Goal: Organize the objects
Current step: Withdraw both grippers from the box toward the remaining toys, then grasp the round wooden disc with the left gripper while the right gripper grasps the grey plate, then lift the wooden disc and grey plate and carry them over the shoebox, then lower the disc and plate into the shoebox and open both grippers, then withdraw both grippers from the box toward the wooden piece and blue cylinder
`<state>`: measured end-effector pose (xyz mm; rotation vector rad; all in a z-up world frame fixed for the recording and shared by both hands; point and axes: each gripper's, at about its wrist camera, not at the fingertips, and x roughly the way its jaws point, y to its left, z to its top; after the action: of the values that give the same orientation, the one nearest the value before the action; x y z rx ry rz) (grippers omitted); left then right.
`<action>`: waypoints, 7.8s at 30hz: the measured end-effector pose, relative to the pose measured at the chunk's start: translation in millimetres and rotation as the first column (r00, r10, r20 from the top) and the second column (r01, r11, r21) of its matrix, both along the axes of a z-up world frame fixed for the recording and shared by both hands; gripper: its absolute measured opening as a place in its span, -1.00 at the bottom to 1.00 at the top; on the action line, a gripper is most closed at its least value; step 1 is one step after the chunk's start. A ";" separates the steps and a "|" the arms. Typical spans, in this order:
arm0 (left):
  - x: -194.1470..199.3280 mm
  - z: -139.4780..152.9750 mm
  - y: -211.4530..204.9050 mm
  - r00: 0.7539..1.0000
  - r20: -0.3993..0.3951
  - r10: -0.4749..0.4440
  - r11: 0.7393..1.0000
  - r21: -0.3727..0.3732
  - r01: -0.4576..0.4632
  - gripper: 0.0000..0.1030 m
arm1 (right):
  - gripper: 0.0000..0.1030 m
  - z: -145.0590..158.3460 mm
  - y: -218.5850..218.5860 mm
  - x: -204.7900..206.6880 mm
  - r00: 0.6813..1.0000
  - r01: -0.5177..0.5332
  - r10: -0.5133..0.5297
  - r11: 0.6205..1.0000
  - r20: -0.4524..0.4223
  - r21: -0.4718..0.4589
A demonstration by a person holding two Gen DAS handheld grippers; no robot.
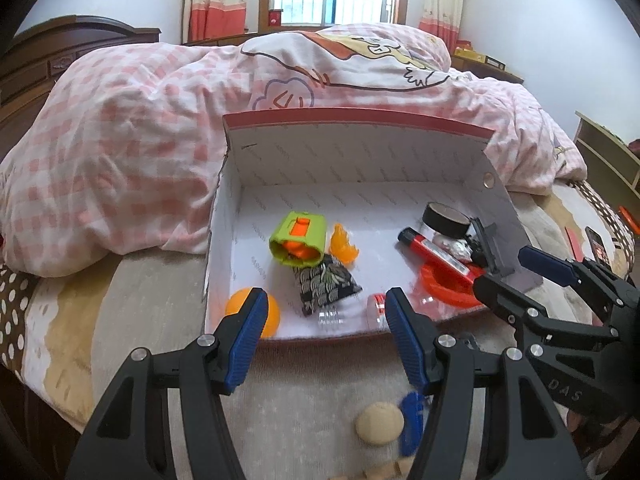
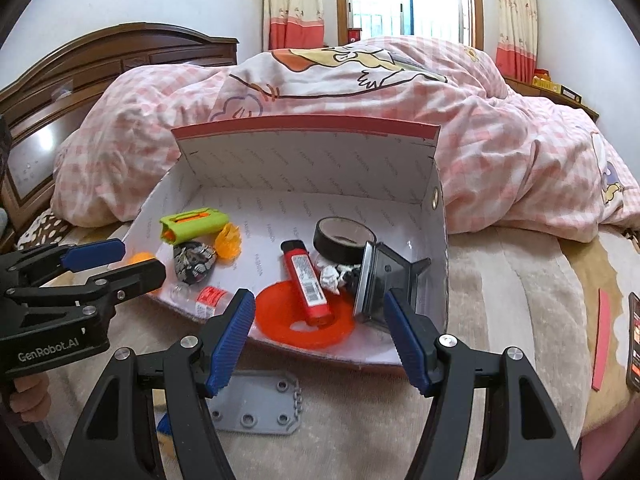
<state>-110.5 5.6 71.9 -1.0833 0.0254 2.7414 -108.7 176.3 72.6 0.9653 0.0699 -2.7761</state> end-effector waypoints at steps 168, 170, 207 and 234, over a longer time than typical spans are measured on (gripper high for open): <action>-122.7 -27.8 30.7 0.996 0.033 0.087 0.993 -0.085 -0.084 -0.40 | 0.35 -5.8 -0.8 -79.4 0.994 0.111 -0.111 0.994 0.007 0.009; -123.8 -29.3 32.0 0.996 0.028 0.087 0.992 -0.096 -0.084 -0.40 | 0.36 -8.0 -1.2 -79.7 0.994 0.109 -0.109 0.994 0.013 0.010; -113.6 -27.9 31.3 0.999 -0.015 0.052 0.996 -0.067 -0.053 -0.08 | 0.39 -9.6 1.8 -59.8 0.992 0.077 -0.082 0.996 -0.100 -0.054; -31.6 -12.1 16.9 0.999 -0.008 0.051 0.998 -0.037 -0.051 -0.08 | 0.49 -3.3 -4.0 -15.8 0.990 0.029 -0.039 0.997 -0.136 -0.075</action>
<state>-142.2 22.5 59.8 -1.0985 0.0501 2.8009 -124.5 172.3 69.3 0.7645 -0.0273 -2.8519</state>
